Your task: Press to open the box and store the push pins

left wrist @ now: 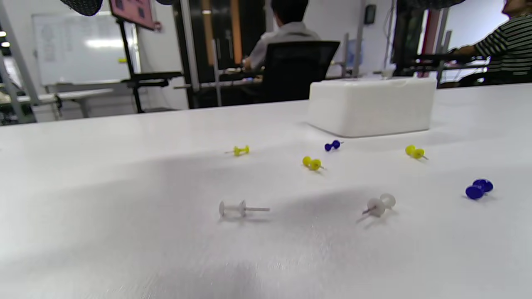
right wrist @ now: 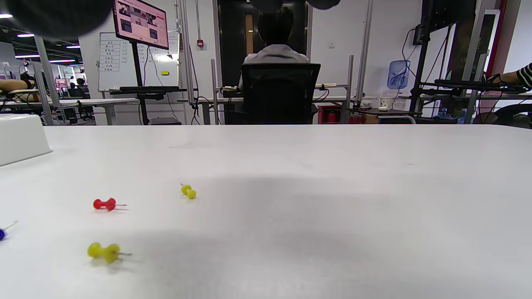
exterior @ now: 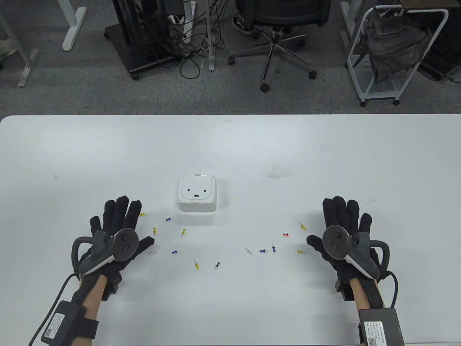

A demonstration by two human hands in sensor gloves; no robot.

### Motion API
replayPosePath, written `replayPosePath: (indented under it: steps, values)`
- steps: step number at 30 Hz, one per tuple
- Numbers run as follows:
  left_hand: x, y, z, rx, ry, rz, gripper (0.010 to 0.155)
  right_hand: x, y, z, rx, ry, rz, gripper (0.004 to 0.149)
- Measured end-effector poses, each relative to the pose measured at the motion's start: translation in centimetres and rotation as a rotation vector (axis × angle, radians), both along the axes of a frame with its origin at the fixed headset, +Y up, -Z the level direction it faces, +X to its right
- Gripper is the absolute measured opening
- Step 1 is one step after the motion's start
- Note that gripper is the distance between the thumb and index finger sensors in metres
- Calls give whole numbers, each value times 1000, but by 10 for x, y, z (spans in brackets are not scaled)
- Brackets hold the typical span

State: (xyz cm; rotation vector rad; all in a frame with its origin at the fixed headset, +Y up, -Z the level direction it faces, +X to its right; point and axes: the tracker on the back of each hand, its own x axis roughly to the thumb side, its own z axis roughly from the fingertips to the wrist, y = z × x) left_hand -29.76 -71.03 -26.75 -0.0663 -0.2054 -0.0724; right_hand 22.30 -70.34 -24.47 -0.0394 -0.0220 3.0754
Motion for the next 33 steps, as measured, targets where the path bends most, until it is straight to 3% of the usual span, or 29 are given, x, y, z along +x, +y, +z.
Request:
replayPosePath:
  steps: [7,16,23,27,33]
  values:
    - [30,5,-43,-73,-70,52,92,-4,-2,-1,-13,13,28,92]
    - [70,-21,-109,-189,-66,49,103,-2,-3,-2,-16,-3,25,91]
    - [95,-30,-150,-223,-101,-5,114,-4,-6,-2,-40,1,43,94]
    - [105,-35,-159,-239,-112,-62,116,-6,-5,-1,-32,14,65,95]
    - [106,-35,-160,-183,-110,-15,119,-7,-5,-1,-39,18,55,95]
